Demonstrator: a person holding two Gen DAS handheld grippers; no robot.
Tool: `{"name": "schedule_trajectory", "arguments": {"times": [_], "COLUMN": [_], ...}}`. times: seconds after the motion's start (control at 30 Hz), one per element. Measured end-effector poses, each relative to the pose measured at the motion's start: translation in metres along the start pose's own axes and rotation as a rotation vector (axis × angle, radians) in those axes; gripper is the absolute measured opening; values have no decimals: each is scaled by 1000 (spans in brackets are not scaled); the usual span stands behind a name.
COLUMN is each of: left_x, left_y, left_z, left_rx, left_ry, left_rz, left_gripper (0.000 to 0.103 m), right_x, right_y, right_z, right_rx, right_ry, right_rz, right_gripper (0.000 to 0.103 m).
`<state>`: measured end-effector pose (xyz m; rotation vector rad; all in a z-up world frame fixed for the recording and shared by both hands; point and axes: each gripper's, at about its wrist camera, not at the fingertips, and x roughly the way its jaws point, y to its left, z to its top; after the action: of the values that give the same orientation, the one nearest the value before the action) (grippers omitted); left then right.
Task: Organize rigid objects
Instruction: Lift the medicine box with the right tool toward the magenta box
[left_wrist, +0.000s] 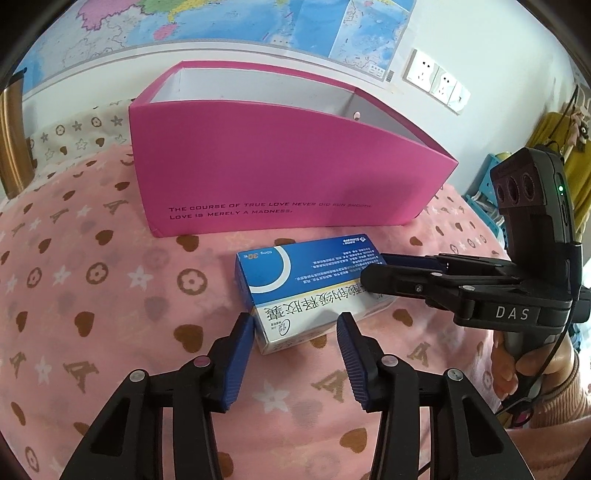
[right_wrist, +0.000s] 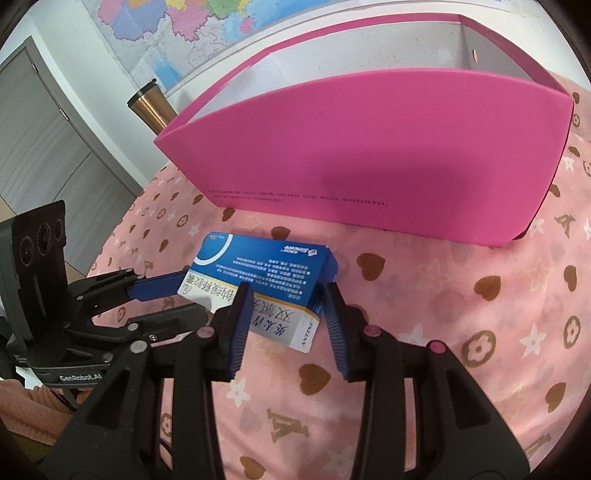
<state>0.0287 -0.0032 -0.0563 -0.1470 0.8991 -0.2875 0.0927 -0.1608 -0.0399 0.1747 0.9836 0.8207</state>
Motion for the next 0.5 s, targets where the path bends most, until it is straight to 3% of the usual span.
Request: {"name": "schedule_trajectory", "arguments": {"times": [0.5], "left_x": [-19], "left_y": [-3], "left_z": [1], "left_rx": [7], "left_ry": [-44], "left_rz": [-12], "left_gripper": [46], "right_x": [-20], "right_y": [12], "right_z": [0], "right_rx": [-51], "right_ry": [-41], "right_rz": [-21], "right_gripper": [42]}}
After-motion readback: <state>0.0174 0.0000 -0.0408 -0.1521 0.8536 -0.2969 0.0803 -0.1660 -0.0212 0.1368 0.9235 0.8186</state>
